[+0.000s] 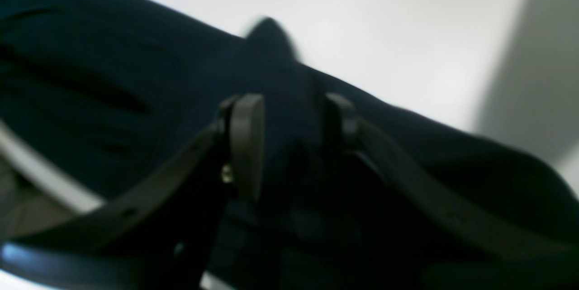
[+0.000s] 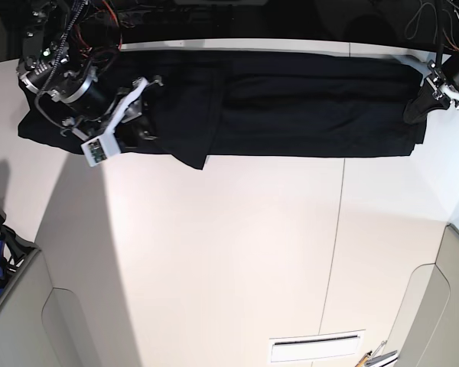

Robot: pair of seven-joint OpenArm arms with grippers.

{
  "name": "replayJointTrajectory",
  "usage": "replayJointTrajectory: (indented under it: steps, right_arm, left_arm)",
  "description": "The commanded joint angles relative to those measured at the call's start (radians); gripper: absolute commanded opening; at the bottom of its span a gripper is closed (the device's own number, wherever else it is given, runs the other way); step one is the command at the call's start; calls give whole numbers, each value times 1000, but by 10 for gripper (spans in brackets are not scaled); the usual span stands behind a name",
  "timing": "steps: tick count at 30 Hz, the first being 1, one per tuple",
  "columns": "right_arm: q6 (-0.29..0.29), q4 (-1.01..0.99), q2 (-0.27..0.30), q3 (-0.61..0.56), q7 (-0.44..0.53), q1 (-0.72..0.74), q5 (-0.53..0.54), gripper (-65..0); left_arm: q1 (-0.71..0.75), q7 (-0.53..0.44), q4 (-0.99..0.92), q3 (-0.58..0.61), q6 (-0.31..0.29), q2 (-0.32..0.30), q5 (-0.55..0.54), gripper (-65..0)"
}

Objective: Fold the T-shirt properly
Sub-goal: 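Hold the strip end with the left gripper and lift it slightly, then carry the strip end with the left gripper toward the right gripper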

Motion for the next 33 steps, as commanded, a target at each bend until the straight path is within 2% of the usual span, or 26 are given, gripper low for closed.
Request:
replayJointTrajectory:
  steps: [1,5,9,14,17,22,27,33]
  right_arm:
    - [-16,19,18,26,27,5,-2,-429]
    - [-72,19,44,127,27,5,-30,-429]
    - [-76,19,57,241,27,5,-29,-429]
    - [-76,18,58,341,26,5,-17,-429]
    - [-76,18,58,372,26,5,-14,-429]
    - [-76,18,58,376,26,5,49,-429]
    - [-76,18,57,376,27,5,73,-429]
    - [-76,18,57,376,26,2,72,-429]
  left_arm:
    - [-4,2,42,-8,-6,-16,-31,-650]
    - [2,28,182,-8,-6,26,-31,-650]
    - [3,74,365,-3,-6,110,-31,-650]
    - [39,77,562,57,-6,195,-31,-650]
    - [65,64,626,146,-6,236,-31,-650]
    - [67,59,636,357,-6,284,-31,-650]
    - [38,36,636,537,-6,310,-31,-650]
    - [-11,-39,636,667,-6,319,90,-650]
